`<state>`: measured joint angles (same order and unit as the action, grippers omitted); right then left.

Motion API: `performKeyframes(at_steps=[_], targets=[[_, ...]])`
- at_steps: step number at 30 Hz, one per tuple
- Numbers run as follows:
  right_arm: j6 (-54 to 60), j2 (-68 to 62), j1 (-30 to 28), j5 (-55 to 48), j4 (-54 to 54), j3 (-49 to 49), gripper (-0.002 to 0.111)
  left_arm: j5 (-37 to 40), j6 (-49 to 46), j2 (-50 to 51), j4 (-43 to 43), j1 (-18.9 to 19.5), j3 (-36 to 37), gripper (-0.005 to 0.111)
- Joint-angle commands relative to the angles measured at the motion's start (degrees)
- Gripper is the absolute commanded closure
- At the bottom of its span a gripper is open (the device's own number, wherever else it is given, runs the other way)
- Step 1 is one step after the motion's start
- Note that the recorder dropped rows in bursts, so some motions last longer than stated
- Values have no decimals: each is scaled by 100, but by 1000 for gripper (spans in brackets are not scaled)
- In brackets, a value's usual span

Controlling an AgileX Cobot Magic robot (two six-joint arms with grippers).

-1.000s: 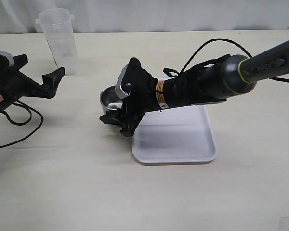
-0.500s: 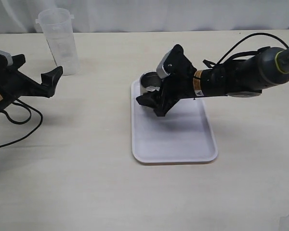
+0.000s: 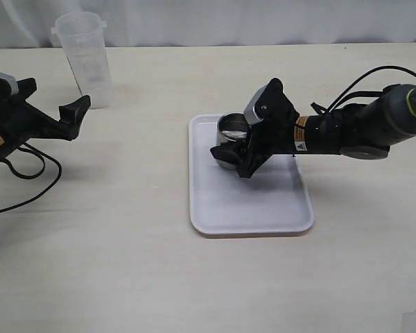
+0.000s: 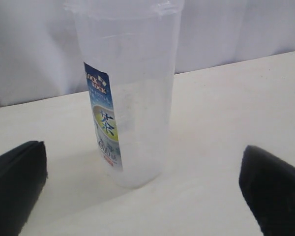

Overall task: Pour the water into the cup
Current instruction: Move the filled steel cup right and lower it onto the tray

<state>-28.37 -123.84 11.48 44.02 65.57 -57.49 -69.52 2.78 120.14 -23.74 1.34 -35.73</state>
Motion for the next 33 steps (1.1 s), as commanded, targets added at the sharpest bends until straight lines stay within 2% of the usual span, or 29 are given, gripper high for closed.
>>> performKeyframes(at_steps=[1,7,10,13,16,19,21,33], targets=[[63,-29,-33,198,-89,-3,104,-44,-16,-47,52,6,24,3],[25,-27,-33,215,-76,-3,104,-44,-16,-47,52,6,24,3],[1,-27,-33,215,-24,-3,96,-44,-16,-47,52,6,24,3],[-127,-27,-33,215,-24,-3,75,-44,-16,-47,52,6,24,3],[-127,-27,-33,215,177,-3,46,-44,-16,-47,52,6,24,3],[-142,-27,-33,201,186,-3,28,-44,-16,-47,52,6,24,3],[-206,-27,-33,139,186,-3,25,-44,-16,-47,52,6,24,3],[-205,111,-33,-128,174,-3,25,-44,-16,-47,67,6,24,3]])
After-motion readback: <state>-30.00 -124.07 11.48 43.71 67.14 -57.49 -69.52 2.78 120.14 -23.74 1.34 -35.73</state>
